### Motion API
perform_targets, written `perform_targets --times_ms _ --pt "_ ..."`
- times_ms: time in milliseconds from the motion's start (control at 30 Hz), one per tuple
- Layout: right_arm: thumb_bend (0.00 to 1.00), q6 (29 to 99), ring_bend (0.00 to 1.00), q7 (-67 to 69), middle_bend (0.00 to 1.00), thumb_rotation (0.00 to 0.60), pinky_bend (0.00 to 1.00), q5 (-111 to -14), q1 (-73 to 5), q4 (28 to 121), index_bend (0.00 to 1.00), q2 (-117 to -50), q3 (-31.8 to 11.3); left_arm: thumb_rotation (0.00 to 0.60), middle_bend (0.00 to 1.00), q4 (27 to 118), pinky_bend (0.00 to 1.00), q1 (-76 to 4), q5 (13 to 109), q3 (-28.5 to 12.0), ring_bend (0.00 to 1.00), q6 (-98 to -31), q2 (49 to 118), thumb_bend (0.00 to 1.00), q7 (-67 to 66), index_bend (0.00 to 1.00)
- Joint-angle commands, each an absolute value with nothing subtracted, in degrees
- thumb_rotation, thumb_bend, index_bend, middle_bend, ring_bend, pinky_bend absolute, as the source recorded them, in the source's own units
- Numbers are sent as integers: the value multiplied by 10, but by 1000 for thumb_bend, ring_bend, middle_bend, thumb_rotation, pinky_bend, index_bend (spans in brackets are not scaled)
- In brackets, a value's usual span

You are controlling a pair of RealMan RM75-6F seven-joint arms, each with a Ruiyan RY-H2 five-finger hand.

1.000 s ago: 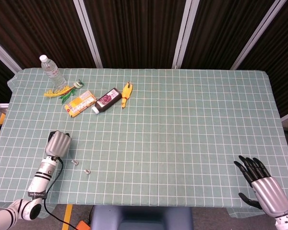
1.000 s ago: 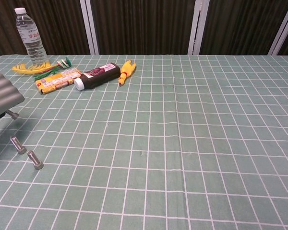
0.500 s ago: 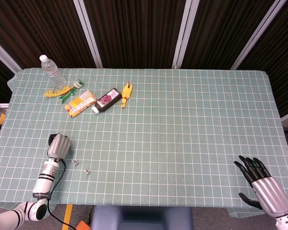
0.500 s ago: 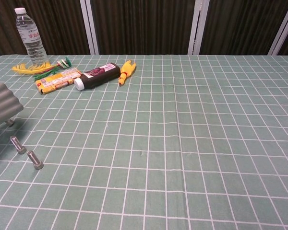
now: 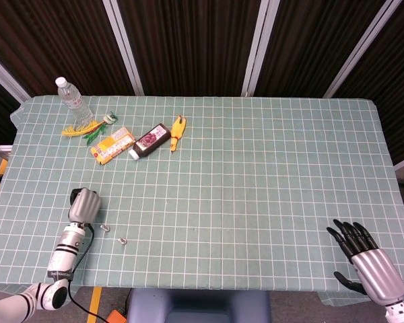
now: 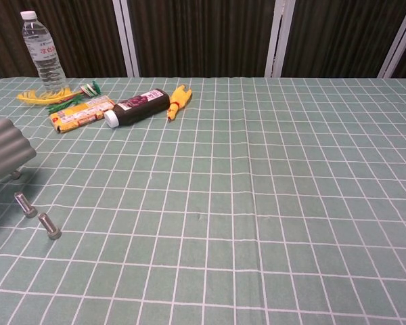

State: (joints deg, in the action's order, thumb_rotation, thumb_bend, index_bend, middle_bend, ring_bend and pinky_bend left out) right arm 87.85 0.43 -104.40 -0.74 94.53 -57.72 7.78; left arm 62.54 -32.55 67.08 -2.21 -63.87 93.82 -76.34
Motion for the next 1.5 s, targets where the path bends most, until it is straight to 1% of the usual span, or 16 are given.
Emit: perform_targets --times_ms 33,200,767,1000,1100,1200,1300,1367,1400,1433,1467,1500 --pt "309 880 0 5 0 600 0 -1044 -7 945 0 -577 78 600 1000 628 1000 -327 671 -21 1000 -640 938 406 -765 569" --pt "309 880 0 7 0 600 0 -1044 -7 945 0 -576 78 600 1000 635 1000 -328 672 -19 1000 -646 939 408 -770 558" --pt "309 881 0 8 0 600 0 -1045 -7 945 0 -575 78 600 1000 644 1000 -329 667 -15 1000 -652 937 403 -774 462" --pt "309 885 0 8 0 600 0 -1047 -5 943 0 -575 78 600 1000 662 1000 -328 664 -16 1000 -661 925 404 -777 399" --pt "309 886 0 7 0 600 0 -1047 -5 943 0 -576 78 600 1000 692 1000 -323 665 -18 1000 -676 907 405 -773 357" --pt "309 884 0 2 0 600 0 -1047 -4 943 0 -577 78 600 1000 736 1000 -315 687 -10 1000 -703 876 405 -762 280" --pt "310 882 0 0 0 600 0 -1049 -4 945 0 -576 80 600 1000 791 1000 -299 708 -6 1000 -738 834 406 -735 224" --pt "309 883 0 -1 0 600 0 -1051 -4 945 0 -576 82 600 999 840 1000 -280 728 -4 998 -770 797 405 -689 172" --pt "309 884 0 -1 0 600 0 -1052 -3 945 0 -576 82 600 967 859 998 -270 744 -1 965 -785 780 403 -653 129" --pt "309 885 0 -1 0 600 0 -1053 -3 945 0 -575 82 600 890 879 964 -257 758 3 889 -801 763 401 -605 86" --pt "309 887 0 -1 0 600 0 -1053 -2 945 0 -576 82 600 721 911 849 -237 775 12 717 -815 742 399 -518 40" --pt "309 887 0 -1 0 600 0 -1054 -2 944 0 -576 82 600 538 937 700 -222 791 24 527 -817 723 399 -435 15"
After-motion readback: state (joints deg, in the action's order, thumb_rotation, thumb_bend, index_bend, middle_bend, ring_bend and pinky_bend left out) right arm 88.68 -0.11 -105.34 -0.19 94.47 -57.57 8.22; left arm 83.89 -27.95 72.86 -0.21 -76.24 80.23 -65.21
